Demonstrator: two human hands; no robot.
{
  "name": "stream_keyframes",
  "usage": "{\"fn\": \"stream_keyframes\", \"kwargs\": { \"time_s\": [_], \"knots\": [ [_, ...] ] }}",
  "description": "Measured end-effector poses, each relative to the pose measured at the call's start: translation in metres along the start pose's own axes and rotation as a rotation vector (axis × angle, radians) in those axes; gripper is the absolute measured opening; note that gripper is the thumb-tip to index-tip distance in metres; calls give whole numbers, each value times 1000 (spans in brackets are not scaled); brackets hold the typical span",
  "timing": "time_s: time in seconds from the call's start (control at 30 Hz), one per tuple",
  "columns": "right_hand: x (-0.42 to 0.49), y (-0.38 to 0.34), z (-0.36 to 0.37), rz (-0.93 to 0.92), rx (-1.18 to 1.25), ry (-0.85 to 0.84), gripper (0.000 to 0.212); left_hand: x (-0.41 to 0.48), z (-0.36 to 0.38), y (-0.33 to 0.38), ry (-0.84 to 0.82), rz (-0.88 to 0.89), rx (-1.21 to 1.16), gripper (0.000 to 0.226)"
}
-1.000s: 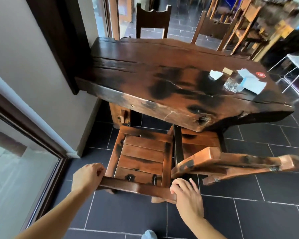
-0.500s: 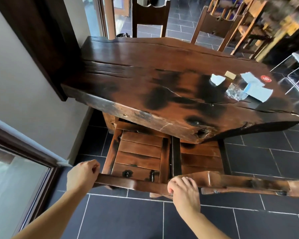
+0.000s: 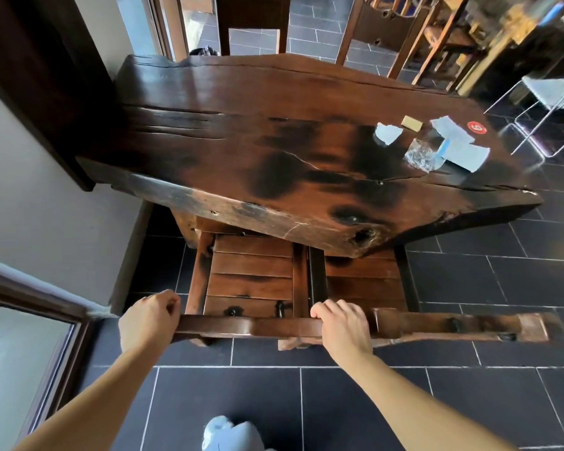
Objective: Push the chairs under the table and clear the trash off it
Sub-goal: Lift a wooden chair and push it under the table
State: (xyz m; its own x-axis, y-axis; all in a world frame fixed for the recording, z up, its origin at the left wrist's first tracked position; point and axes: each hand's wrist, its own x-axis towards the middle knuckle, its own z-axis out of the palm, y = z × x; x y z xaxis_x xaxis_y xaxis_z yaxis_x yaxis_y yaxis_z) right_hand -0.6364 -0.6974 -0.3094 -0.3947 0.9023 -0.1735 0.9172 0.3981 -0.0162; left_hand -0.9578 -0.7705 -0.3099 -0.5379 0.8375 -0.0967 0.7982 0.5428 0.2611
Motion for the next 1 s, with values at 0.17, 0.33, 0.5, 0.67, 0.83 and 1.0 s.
{"fn": "stream_keyframes", "kwargs": {
  "time_s": [0.17,0.33,0.5,0.67,0.83,1.0],
  "knots": [
    [1,2,-1,-16,36,-22,18,2,1,-2,-5,24,12,13],
    [1,3,-7,-55,46,-63,27,2,-4,4,-55,3,91,17],
    [13,10,-19,-116,-22,-331,48,7,-15,4,-281,98,272,26],
    [9,11,-37,-188,-103,-553,72,-1,-28,4,-473,256,482,34],
    [2,13,-57,-227,-107,-588,75,-8,-32,9,-501,231,591,41],
    [-13,15,-60,-224,-132,-637,72,-29,-24,3,-508,251,597,42]
  ]
}}
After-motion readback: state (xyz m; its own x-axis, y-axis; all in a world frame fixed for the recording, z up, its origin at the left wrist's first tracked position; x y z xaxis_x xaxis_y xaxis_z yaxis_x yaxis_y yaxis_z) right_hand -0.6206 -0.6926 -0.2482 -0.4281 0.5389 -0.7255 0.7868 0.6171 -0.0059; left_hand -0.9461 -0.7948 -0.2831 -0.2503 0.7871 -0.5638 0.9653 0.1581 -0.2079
